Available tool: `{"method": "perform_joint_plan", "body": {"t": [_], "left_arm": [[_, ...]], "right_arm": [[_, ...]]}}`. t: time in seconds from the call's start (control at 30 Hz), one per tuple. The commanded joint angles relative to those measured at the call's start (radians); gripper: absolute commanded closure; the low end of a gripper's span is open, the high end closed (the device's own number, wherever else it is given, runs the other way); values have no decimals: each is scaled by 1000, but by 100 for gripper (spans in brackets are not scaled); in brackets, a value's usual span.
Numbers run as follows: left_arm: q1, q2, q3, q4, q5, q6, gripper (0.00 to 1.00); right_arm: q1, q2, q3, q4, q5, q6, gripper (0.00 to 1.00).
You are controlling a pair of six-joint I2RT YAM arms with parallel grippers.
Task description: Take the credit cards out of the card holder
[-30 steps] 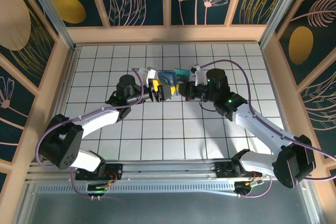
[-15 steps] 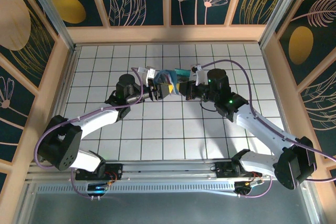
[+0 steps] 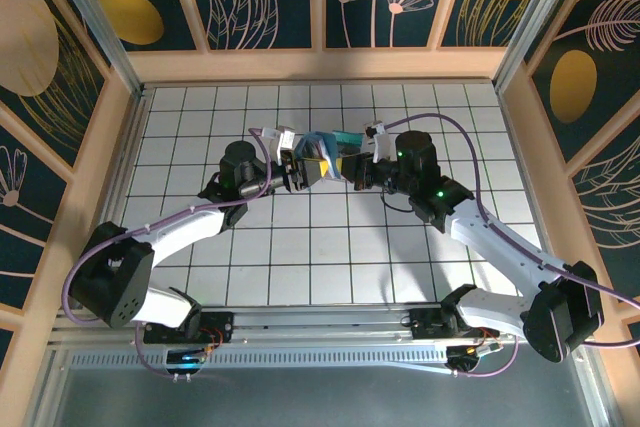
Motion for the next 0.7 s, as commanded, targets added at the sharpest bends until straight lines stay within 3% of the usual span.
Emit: {"method": "perform_joint_plan", "body": {"t": [0.0,0.3,0.67], "left_arm": [[-4,-43,20,25,37,22,38],[-3,-62,15,30,58,32,31],[-6,-67,16,28,70,45,31]], "right_arm": [[11,-17,2,46,-3,5,100],[8,-19,-4,64,-18,11,100],[8,-17,-5,83,-36,19,100]]}}
